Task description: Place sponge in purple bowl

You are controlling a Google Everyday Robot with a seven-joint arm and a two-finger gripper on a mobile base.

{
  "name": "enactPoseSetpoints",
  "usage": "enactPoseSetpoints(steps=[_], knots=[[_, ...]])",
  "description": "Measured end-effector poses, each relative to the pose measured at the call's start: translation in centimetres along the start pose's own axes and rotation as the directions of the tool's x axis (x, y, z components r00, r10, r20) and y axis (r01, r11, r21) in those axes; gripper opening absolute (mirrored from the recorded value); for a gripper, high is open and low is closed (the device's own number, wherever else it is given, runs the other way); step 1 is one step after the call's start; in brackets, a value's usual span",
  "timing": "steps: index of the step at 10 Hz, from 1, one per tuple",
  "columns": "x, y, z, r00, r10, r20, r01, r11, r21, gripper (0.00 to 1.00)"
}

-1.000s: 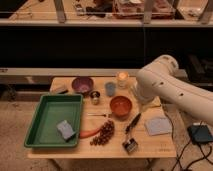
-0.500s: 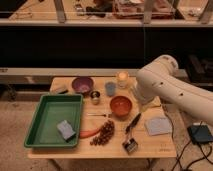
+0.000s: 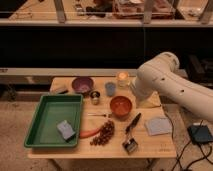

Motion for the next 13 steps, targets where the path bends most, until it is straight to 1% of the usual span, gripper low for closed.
enactPoseSetpoints(steps=[1,2,3,4,5,6,7,8,9,10,13], knots=[[-1.4,-2.4,-0.2,0.996,-0.08,0.034,0.078,0.996,0.039,0.65],[-3.2,-4.8,-0.3,0.985,-0.159,0.063,0.154,0.985,0.076,0.65],[-4.5,-6.6,-0.4,0.972,-0.221,0.08,0.213,0.972,0.102,0.65],[-6.6,-9.0,-0.5,0.944,-0.317,0.096,0.303,0.943,0.139,0.65],[-7.9,-10.2,-0.5,0.925,-0.368,0.099,0.351,0.923,0.156,0.65],[-9.9,-12.2,-0.2,0.904,-0.421,0.071,0.406,0.899,0.163,0.65],[-12.2,-13.6,0.2,0.884,-0.466,0.037,0.453,0.874,0.174,0.65],[-14.3,-14.5,0.5,0.852,-0.523,-0.025,0.518,0.835,0.186,0.65],[-15.5,-15.0,0.6,0.831,-0.554,-0.055,0.553,0.811,0.193,0.65],[-15.9,-15.1,0.7,0.823,-0.564,-0.067,0.566,0.802,0.194,0.65],[-15.7,-15.1,0.6,0.822,-0.565,-0.071,0.567,0.801,0.194,0.65]])
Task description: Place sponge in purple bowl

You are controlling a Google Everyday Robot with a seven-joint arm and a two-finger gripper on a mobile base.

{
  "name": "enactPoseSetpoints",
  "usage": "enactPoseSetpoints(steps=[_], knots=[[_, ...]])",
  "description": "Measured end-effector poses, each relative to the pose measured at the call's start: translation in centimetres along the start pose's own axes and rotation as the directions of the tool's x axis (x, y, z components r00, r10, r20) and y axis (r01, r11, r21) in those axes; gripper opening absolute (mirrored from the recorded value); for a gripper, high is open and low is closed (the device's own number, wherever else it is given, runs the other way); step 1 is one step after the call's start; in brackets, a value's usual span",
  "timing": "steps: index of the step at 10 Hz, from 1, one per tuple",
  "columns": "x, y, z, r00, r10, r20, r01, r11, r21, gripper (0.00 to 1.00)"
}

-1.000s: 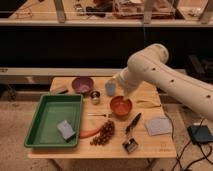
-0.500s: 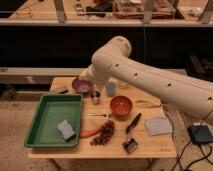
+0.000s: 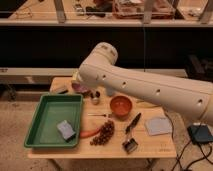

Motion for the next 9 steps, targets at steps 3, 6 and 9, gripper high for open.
enactPoseSetpoints(steps=[3,6,9], knots=[[1.5,-2.2,0.3,0.986,-0.159,0.054,0.152,0.982,0.109,0.65],[-0.1,-7.9,2.3,0.85,-0.47,0.237,0.407,0.873,0.27,0.65],[-2.3,-11.1,3.3,0.694,-0.639,0.332,0.513,0.762,0.396,0.65]])
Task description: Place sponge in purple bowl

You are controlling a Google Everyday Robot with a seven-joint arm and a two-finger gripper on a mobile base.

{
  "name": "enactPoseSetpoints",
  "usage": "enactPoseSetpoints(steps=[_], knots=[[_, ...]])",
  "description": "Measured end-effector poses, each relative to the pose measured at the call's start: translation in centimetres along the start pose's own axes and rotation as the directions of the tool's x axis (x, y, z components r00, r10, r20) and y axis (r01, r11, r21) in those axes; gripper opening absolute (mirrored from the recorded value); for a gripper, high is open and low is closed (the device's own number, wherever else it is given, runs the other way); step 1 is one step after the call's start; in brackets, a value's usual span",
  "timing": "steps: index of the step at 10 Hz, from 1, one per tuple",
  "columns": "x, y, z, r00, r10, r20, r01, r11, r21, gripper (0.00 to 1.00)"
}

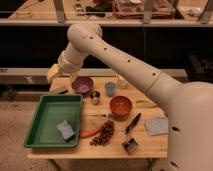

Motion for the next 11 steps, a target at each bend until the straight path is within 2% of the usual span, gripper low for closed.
enactPoseSetpoints(steps=[1,2,4,5,6,8,9,11], knots=[[0.1,-0.3,0.4,1.0,-0.021,0.02,0.021,1.0,0.008,0.65],[0.2,-0.4,0.5,1.0,-0.023,0.014,0.023,1.0,-0.012,0.65],[-0.7,-0.5,2.3,1.0,-0.014,0.01,0.015,0.996,-0.086,0.65],[-1.4,-1.0,3.9,1.0,-0.017,0.012,0.018,0.993,-0.119,0.65],[-2.5,-1.4,6.8,0.999,-0.026,0.019,0.029,0.987,-0.157,0.65],[-3.9,-2.6,11.3,0.997,-0.064,0.042,0.071,0.979,-0.19,0.65],[-4.6,-3.9,13.5,0.992,-0.107,0.061,0.117,0.972,-0.205,0.65],[-6.2,-5.0,15.9,0.987,-0.141,0.075,0.156,0.954,-0.256,0.65]])
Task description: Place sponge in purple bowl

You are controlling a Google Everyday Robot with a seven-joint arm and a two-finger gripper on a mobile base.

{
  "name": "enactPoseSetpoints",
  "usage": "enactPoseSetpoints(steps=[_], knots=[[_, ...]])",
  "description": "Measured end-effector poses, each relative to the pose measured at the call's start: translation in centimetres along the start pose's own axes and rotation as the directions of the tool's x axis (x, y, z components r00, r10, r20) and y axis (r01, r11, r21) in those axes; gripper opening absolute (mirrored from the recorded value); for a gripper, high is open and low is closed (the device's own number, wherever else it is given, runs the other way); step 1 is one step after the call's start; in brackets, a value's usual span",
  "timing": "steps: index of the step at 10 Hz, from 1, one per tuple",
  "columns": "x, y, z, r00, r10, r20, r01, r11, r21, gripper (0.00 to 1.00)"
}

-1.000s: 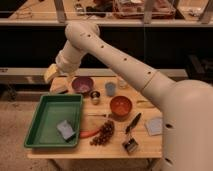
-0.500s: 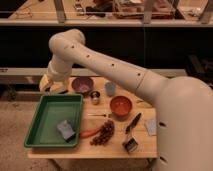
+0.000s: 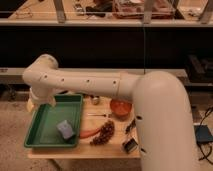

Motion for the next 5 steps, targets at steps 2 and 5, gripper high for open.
enactPoseSetpoints(steps=[2,5], knots=[[-1.4,0.2,2.3,0.999,0.05,0.002,-0.05,0.998,-0.035,0.65],[-4.4,3.8,4.5,0.994,0.098,0.043,-0.095,0.993,-0.065,0.65]])
